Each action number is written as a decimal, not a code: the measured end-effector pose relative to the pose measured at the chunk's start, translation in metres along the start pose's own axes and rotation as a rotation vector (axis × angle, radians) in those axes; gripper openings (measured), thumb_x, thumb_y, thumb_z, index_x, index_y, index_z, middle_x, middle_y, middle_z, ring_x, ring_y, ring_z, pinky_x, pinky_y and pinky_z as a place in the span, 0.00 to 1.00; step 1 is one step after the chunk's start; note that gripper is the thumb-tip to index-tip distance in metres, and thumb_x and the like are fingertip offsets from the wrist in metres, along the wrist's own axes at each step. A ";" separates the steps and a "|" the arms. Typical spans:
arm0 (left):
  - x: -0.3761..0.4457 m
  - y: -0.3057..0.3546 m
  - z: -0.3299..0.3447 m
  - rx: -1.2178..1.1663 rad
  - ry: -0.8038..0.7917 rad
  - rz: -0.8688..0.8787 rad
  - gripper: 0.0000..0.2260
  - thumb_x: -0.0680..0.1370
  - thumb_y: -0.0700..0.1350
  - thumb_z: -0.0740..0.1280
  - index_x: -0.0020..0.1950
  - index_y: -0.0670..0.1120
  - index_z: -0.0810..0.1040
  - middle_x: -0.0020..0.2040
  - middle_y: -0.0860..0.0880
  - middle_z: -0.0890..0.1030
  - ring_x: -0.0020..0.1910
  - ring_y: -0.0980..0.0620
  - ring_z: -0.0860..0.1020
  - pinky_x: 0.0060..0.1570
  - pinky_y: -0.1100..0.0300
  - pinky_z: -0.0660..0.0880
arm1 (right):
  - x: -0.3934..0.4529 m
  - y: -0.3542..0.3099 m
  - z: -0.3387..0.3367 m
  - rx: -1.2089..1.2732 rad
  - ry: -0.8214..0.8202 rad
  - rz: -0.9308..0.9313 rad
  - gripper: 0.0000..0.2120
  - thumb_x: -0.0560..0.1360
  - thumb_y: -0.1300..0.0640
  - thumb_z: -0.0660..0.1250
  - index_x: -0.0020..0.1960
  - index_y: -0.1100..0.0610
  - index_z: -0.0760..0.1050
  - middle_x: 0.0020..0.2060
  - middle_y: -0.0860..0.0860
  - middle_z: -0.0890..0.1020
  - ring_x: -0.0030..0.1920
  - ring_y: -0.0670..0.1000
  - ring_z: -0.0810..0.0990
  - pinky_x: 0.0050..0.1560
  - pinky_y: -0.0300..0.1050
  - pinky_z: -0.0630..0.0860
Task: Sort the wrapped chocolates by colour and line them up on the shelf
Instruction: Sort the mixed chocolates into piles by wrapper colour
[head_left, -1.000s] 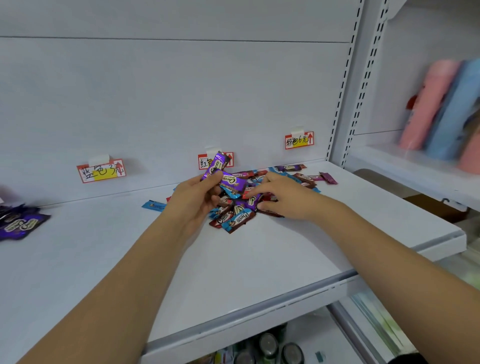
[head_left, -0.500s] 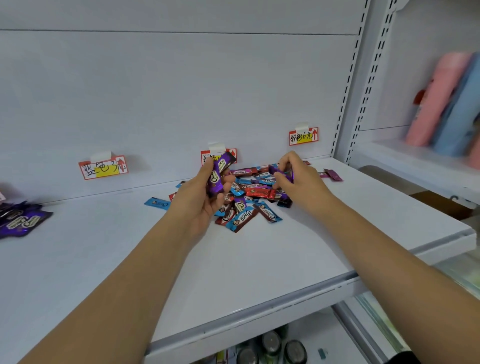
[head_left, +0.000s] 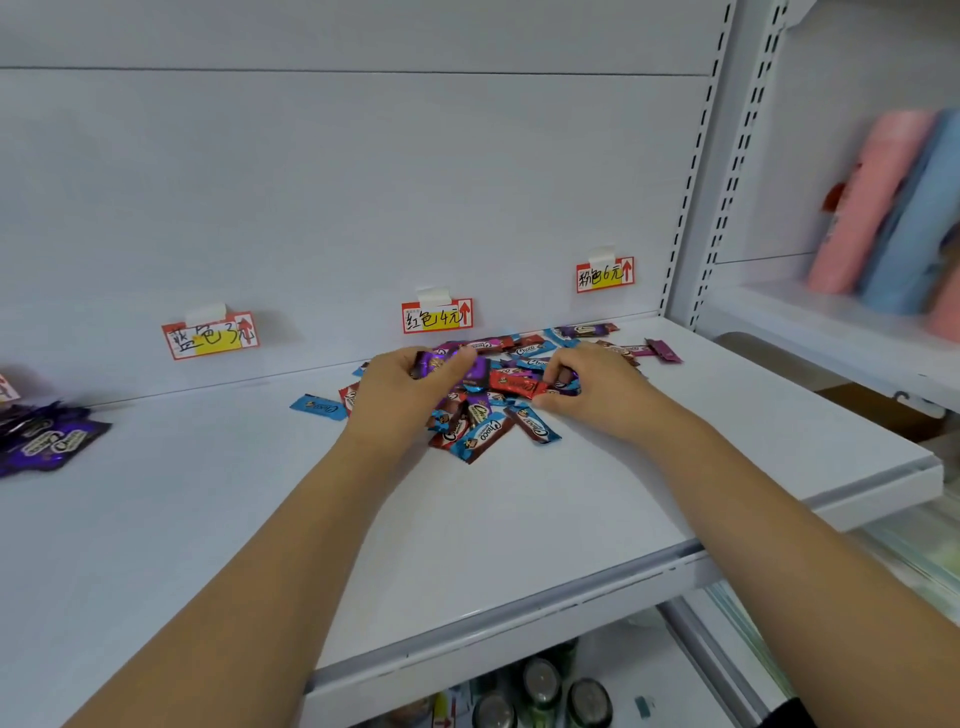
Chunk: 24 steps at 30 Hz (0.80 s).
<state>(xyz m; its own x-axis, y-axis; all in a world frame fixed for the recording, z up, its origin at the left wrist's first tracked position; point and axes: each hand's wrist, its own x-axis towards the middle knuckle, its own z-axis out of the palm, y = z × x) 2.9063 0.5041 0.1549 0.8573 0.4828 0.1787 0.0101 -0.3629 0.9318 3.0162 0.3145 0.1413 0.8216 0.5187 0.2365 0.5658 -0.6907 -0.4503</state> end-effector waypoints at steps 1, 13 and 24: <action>-0.001 -0.001 0.000 0.092 -0.034 0.067 0.12 0.74 0.60 0.69 0.44 0.51 0.78 0.38 0.54 0.83 0.33 0.62 0.81 0.28 0.68 0.73 | 0.000 -0.001 -0.001 0.009 -0.006 -0.010 0.12 0.72 0.43 0.73 0.49 0.48 0.76 0.48 0.46 0.76 0.51 0.47 0.74 0.44 0.43 0.69; 0.016 0.003 -0.010 0.714 -0.585 0.232 0.25 0.76 0.62 0.65 0.71 0.55 0.72 0.66 0.54 0.74 0.58 0.56 0.73 0.54 0.61 0.71 | -0.001 -0.004 -0.002 0.035 -0.013 -0.034 0.15 0.79 0.57 0.67 0.63 0.49 0.70 0.55 0.48 0.76 0.52 0.48 0.73 0.47 0.41 0.67; 0.036 -0.004 -0.014 0.440 -0.393 0.129 0.14 0.75 0.50 0.73 0.60 0.51 0.81 0.47 0.55 0.81 0.45 0.58 0.80 0.38 0.66 0.75 | 0.006 0.009 -0.004 0.016 0.199 0.044 0.12 0.78 0.54 0.67 0.60 0.53 0.72 0.55 0.52 0.80 0.49 0.50 0.75 0.47 0.45 0.72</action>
<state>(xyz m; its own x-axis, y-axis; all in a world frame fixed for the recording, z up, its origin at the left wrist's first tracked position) 2.9301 0.5344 0.1618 0.9909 0.1129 0.0733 0.0336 -0.7350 0.6772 3.0260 0.3094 0.1420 0.8440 0.3771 0.3815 0.5292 -0.7017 -0.4771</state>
